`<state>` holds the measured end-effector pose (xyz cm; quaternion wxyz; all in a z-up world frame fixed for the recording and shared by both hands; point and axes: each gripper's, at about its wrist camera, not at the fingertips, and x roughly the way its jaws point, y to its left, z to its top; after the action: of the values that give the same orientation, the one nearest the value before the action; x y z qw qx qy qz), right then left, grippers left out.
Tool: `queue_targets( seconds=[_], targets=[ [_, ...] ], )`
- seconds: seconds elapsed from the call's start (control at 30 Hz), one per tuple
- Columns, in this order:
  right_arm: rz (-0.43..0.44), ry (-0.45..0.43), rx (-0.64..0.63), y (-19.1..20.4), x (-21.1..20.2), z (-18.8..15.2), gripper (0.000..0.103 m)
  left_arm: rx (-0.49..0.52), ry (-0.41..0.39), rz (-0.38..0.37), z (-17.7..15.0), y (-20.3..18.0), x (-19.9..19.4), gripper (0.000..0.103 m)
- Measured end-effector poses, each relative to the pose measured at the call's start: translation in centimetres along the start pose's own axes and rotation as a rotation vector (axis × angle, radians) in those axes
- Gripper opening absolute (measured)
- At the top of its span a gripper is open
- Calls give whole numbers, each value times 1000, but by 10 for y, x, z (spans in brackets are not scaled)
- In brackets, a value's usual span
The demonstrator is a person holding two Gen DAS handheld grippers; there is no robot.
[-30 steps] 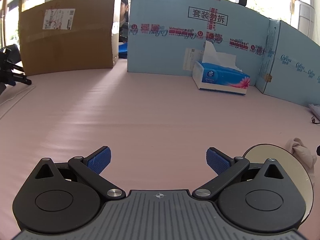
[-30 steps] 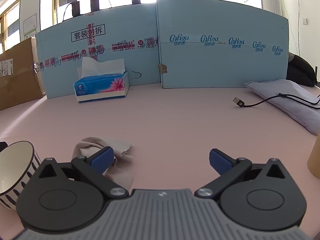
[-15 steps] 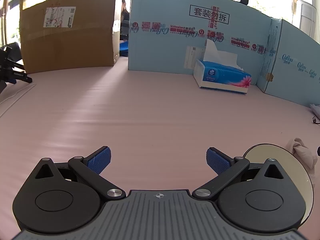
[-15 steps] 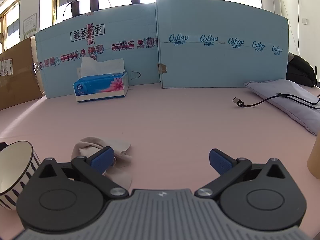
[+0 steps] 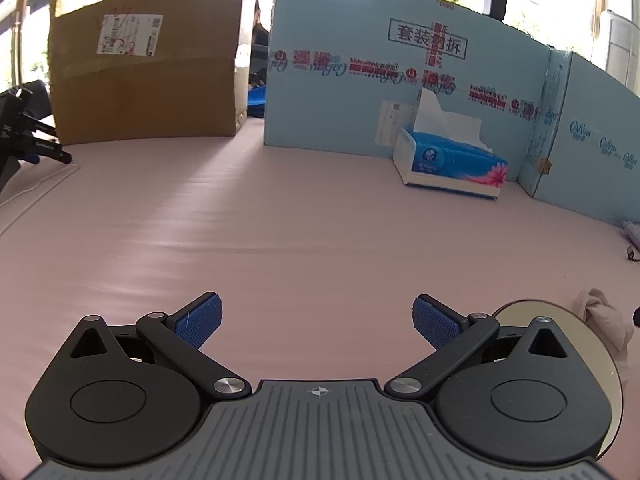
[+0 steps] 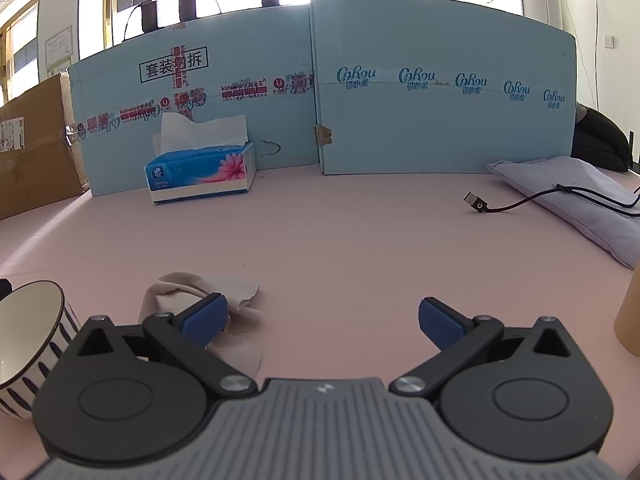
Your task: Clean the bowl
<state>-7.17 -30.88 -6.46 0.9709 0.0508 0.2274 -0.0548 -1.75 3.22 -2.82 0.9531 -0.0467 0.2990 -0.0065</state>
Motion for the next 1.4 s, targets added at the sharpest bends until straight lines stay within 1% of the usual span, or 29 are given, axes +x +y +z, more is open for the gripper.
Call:
queue_targets(
  seconds=[0.27, 0.47, 1.03, 1.4],
  targets=[
    [-1, -3, 7, -2, 0, 1, 103, -12, -20, -17, 1, 1, -4, 103],
    [2, -1, 6, -2, -1, 0, 103, -34, -27, 0, 2, 5, -5, 103],
    [0, 7, 3, -3, -2, -1, 103, -3, -16, -44, 1, -1, -2, 103],
    [-2, 10, 5, -4, 0, -2, 103, 7, -51, -56, -1, -2, -5, 103]
  ],
)
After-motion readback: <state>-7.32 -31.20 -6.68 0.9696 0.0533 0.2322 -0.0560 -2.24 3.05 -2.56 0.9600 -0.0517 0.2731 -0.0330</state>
